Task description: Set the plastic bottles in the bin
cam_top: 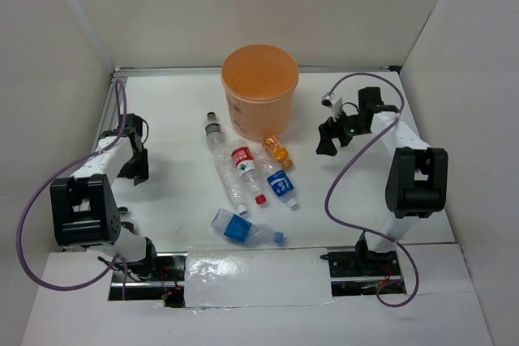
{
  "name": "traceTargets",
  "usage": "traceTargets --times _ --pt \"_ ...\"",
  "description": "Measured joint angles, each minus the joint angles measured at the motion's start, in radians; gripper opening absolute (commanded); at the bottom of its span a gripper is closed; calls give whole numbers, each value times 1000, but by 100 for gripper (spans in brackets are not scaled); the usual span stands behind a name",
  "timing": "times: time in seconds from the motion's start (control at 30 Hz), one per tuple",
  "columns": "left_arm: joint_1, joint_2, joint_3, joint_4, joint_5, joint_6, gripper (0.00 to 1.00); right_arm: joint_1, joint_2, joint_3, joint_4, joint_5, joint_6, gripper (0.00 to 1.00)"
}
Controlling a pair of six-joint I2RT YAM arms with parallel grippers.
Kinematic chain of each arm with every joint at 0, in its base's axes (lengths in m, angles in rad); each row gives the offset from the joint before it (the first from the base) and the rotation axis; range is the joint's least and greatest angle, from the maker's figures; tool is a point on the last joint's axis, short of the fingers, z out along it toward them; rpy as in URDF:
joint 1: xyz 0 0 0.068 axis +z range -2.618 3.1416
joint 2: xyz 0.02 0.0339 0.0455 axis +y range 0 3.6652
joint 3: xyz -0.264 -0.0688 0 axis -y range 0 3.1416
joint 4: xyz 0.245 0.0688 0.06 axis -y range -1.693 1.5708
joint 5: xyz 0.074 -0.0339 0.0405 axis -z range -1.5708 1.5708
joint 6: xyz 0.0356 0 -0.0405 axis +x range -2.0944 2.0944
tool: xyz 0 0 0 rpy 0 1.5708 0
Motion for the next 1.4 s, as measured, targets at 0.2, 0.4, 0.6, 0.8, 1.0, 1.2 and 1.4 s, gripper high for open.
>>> traceTargets --times 0.2,0.4,0.6,0.8,1.0,1.2,1.4 --pt "-32 -38 -190 98 9 79 96 36 69 92 -37 48 -3 100" --pt "-84 -186 -340 152 44 150 96 72 126 137 -78 104 -2 100" --pt "-84 -207 -344 199 43 178 91 119 153 147 -81 128 22 100" --pt "-84 -220 -357 196 29 184 76 124 153 148 -83 152 40 100" --pt "-85 -227 -364 191 -38 182 90 124 160 187 -100 161 40 100" --pt "-84 -300 -372 149 -47 184 91 123 173 192 -113 164 40 100" --pt "-85 -327 -376 87 -22 189 83 119 189 192 -117 165 47 100"
